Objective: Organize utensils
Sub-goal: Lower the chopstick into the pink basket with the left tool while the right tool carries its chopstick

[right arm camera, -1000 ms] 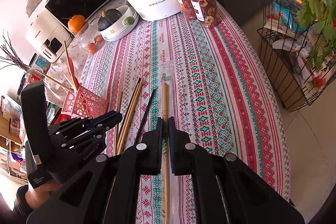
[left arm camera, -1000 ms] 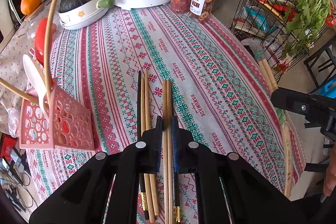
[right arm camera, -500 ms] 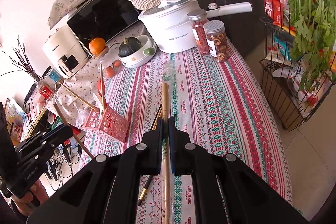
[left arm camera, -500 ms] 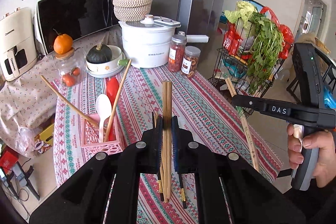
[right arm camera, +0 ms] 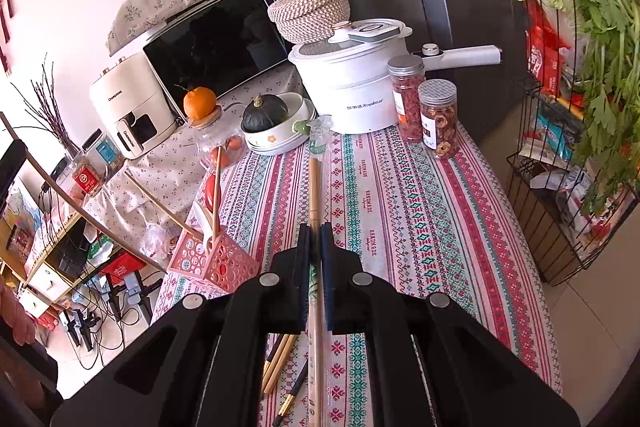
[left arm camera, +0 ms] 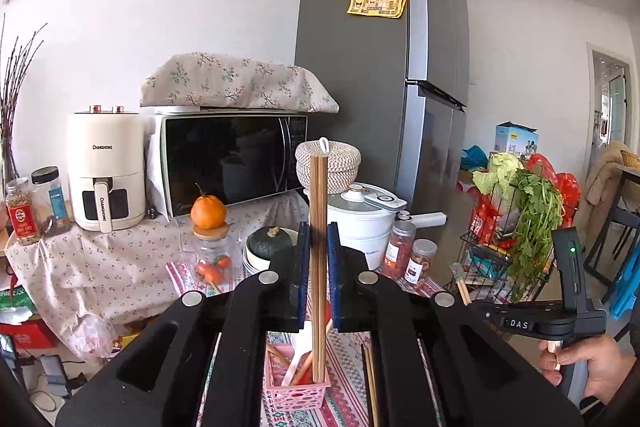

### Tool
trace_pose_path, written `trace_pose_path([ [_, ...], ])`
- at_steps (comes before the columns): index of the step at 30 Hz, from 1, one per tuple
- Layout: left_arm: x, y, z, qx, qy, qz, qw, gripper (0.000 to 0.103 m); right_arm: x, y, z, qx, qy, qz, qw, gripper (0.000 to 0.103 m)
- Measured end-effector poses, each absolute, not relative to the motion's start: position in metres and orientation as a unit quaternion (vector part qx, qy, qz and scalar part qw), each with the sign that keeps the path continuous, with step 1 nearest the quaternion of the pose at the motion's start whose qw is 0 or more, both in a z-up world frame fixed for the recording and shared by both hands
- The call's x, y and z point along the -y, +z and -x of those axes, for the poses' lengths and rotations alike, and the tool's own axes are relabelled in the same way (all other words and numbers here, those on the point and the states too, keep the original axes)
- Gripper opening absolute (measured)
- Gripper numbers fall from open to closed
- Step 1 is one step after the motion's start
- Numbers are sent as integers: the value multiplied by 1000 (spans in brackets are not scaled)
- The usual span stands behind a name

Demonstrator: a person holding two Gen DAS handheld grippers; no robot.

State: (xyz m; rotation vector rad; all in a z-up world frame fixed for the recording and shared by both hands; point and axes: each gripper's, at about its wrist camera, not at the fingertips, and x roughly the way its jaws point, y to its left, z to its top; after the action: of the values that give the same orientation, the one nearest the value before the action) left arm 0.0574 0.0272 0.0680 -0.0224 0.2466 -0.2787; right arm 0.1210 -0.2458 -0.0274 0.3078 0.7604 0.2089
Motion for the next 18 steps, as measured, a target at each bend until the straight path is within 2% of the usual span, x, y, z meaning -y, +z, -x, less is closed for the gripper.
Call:
trace_pose_path([
  [8, -36, 31, -98, -147, -99, -9, 984, 7, 225, -34, -131, -374, 104, -147, 910, 6],
  [18, -33, -2, -125, -187, -102, -21, 977, 8, 210, -25, -125, -329, 122, -150, 924, 6],
])
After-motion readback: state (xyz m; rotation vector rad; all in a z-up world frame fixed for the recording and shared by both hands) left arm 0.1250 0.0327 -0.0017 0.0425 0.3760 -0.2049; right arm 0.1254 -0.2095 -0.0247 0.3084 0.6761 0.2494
